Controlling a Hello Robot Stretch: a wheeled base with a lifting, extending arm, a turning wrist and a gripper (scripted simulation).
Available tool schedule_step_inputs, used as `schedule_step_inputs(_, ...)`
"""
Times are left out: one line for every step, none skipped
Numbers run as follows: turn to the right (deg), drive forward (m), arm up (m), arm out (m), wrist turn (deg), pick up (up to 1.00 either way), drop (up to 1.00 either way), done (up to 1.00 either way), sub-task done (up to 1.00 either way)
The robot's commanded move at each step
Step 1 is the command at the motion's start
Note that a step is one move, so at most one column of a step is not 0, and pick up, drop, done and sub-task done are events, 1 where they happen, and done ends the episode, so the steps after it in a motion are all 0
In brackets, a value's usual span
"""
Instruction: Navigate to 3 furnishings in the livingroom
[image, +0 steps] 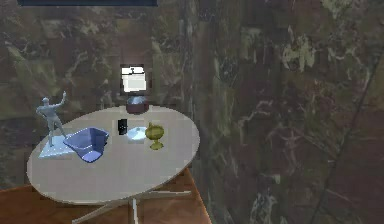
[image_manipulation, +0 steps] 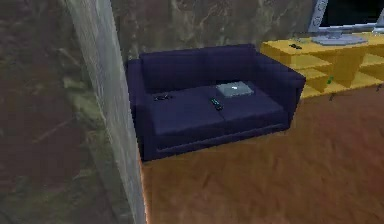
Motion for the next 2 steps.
schedule_step_inputs(-21.0,0.0,0.0,0.0,0.0,0.0,0.0,0.0,0.0)
schedule_step_inputs(0.0,0.0,0.0,0.0,0.0,0.0,0.0,1.0,0.0)
